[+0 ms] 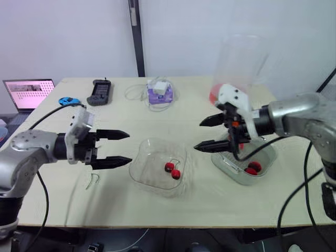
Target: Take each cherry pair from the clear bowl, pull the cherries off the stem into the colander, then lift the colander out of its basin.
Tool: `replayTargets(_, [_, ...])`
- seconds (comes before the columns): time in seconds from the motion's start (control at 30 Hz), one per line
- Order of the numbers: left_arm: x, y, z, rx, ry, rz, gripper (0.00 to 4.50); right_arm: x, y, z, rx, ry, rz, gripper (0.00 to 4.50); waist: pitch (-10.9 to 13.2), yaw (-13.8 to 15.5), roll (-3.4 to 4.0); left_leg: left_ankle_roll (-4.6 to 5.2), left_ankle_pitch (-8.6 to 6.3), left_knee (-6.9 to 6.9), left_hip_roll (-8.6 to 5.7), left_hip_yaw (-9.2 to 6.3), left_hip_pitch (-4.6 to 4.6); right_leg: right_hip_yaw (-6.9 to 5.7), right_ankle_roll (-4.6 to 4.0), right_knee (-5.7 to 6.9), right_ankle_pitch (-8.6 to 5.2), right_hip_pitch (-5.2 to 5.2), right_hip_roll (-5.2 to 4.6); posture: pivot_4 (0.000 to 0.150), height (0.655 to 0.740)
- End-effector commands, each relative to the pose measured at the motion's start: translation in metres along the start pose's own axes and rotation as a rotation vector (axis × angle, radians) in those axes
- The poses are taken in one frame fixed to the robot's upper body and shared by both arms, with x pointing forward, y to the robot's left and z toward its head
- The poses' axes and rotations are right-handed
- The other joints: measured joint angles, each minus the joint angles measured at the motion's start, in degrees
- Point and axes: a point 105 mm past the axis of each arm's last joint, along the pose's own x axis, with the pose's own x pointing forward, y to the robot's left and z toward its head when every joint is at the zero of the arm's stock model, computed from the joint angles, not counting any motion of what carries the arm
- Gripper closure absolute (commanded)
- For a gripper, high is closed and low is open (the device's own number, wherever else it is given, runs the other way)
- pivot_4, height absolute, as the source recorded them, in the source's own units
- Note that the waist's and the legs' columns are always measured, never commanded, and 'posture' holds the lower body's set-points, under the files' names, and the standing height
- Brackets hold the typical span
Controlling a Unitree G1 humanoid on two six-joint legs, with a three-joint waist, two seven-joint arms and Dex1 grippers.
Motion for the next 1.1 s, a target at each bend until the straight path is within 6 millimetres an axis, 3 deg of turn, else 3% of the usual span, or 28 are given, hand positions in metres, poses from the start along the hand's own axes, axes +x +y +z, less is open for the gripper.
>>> replayTargets(0.03, [-0.004,0.002,0.001,0.041,-0.008,0.013,0.08,0.02,0.002,0.003,-0.003,0.096,0.007,0.0,0.0,0.14,0.0,0.0,0.0,0.01,0.0,0.0,-0.02,-0.01,0.0,0.0,0.0,-0.01,-0.01,0.15,0.7332])
replayTargets(0.13, [-0.006,0.002,-0.005,0.04,-0.002,0.025,0.08,0.043,0.002,0.011,0.013,0.16,0.016,0.0,0.0,0.06,0.0,0.0,0.0,0.04,-0.01,0.02,-0.04,0.01,0.0,0.03,0.0,-0.03,-0.02,0.15,0.7332])
replayTargets(0.3, [-0.01,0.0,-0.021,0.014,0.023,0.074,0.08,0.088,0.008,0.002,0.067,0.251,0.06,0.0,-0.01,0.09,-0.02,0.0,0.0,0.01,-0.01,0.0,-0.09,0.0,0.0,0.07,0.0,-0.11,-0.02,0.15,0.7332])
replayTargets(0.53, [-0.012,-0.005,-0.028,-0.013,0.018,0.098,0.08,0.122,0.008,-0.009,0.083,0.301,0.043,0.0,-0.02,0.16,-0.03,0.0,0.0,0.05,-0.02,-0.01,-0.1,-0.02,0.0,0.14,0.0,-0.12,-0.03,0.15,0.7332])
replayTargets(1.03, [-0.008,-0.009,-0.027,-0.044,0.003,0.104,0.08,0.151,0.004,-0.033,-0.103,0.39,-0.001,0.0,-0.02,-1.06,-0.03,0.0,0.0,0.03,-0.01,-0.08,-0.09,-0.05,0.0,0.18,0.0,-0.13,-0.02,0.15,0.7332])
replayTargets(1.1, [-0.007,-0.009,-0.025,-0.046,-0.001,0.102,0.0,0.151,0.0,-0.034,-0.125,0.396,-0.017,0.64,-0.02,-1.16,-0.03,0.0,0.0,0.03,-0.01,-0.09,-0.1,-0.06,0.0,0.18,0.0,-0.13,-0.01,0.15,0.7332])
